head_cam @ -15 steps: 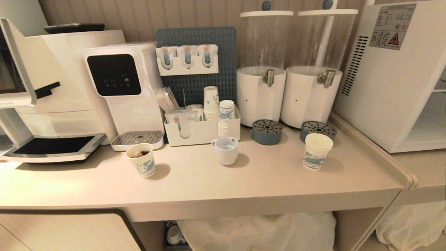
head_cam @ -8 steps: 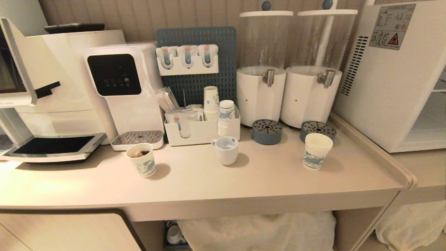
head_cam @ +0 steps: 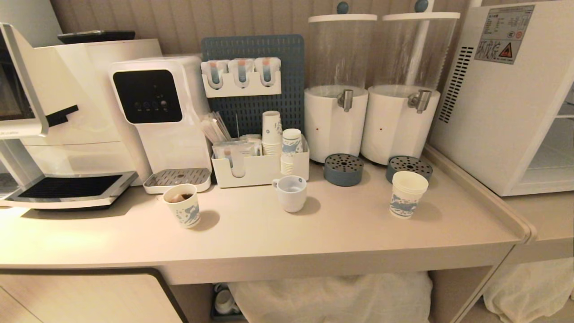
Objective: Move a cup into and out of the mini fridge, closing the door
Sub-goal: Close the freezer door
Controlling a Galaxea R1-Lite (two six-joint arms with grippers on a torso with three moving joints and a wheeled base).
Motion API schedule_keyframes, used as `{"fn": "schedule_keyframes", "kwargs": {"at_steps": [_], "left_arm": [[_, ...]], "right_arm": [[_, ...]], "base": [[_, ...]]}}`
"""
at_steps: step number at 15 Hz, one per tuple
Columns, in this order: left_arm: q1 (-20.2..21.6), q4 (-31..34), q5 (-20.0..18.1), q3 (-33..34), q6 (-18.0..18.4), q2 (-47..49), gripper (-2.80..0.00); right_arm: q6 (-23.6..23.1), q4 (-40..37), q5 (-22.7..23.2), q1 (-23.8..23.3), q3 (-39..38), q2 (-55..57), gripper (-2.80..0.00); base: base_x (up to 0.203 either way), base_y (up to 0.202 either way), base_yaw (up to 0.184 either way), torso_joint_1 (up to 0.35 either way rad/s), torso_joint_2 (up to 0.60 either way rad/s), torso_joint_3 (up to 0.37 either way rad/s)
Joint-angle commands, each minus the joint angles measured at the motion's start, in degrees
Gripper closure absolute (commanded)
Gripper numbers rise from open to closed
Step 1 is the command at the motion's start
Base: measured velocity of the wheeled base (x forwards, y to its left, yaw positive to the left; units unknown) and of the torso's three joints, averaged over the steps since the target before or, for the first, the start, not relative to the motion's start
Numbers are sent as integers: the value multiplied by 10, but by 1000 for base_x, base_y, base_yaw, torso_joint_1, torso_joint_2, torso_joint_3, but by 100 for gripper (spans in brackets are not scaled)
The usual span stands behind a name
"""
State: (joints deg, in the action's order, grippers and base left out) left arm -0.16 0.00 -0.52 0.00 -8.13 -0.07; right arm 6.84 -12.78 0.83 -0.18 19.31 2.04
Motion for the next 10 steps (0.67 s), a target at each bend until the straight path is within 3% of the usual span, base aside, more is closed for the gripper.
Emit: {"fn": "schedule_keyframes", "kwargs": {"at_steps": [1,3,4,6,10], "left_arm": [[0,0,0,23,-1,-2,0],[1,0,0,23,-1,-2,0],[0,0,0,23,0,-2,0],[0,0,0,23,0,-2,0],[0,0,-1,23,1,-2,0]], "right_arm": [[-26,120,-21,1,-102,-17,0],[-49,149,-18,2,-188,-19,0],[-62,126,-11,2,-197,-19,0],[-79,81,-4,2,-175,-15,0],[-80,77,-2,2,-173,-17,0]], "base": [[0,0,0,0,0,0],[0,0,0,0,0,0],[0,0,0,0,0,0],[0,0,0,0,0,0],[0,0,0,0,0,0]]}}
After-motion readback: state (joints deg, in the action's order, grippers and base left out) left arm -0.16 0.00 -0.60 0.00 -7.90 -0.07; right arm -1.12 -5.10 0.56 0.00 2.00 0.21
